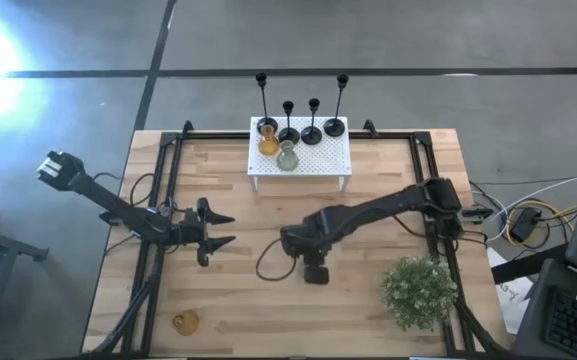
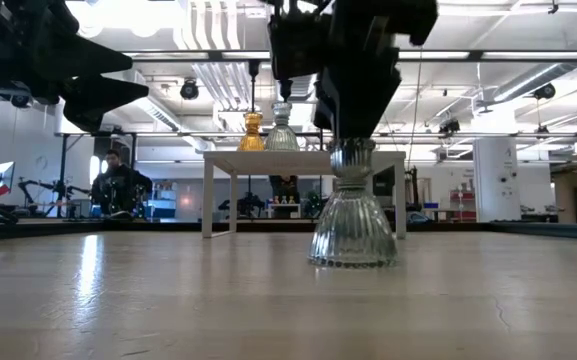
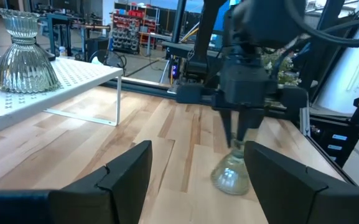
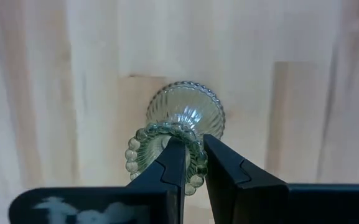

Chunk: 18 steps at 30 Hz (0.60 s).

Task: Pick & Place candle stick holders
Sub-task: Put the green glass candle holder on the shelf

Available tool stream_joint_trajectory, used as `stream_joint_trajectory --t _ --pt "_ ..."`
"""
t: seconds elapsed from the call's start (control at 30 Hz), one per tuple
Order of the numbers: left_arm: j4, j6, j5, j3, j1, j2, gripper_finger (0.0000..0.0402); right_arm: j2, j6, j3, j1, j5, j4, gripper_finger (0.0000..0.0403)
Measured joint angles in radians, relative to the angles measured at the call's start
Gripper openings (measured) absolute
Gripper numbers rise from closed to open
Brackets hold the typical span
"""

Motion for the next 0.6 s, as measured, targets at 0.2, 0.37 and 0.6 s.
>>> stream_joint_trajectory --t 0.2,0.37,0.6 --pt "-0.001 -0.005 0.0 0.0 0.0 0.0 0.0259 0.0 -0.071 0.0 -0.064 0.011 -0.006 0.0035" --pt "-0.017 -0.025 0.0 0.0 0.0 0.0 0.0259 -0.001 -0.108 -0.007 -0.103 0.014 -0.015 0.0036" --pt "-0.021 -0.036 0.0 0.0 0.0 0.0 0.0259 -0.048 -0.155 -0.015 -0.138 -0.013 -0.06 0.0029"
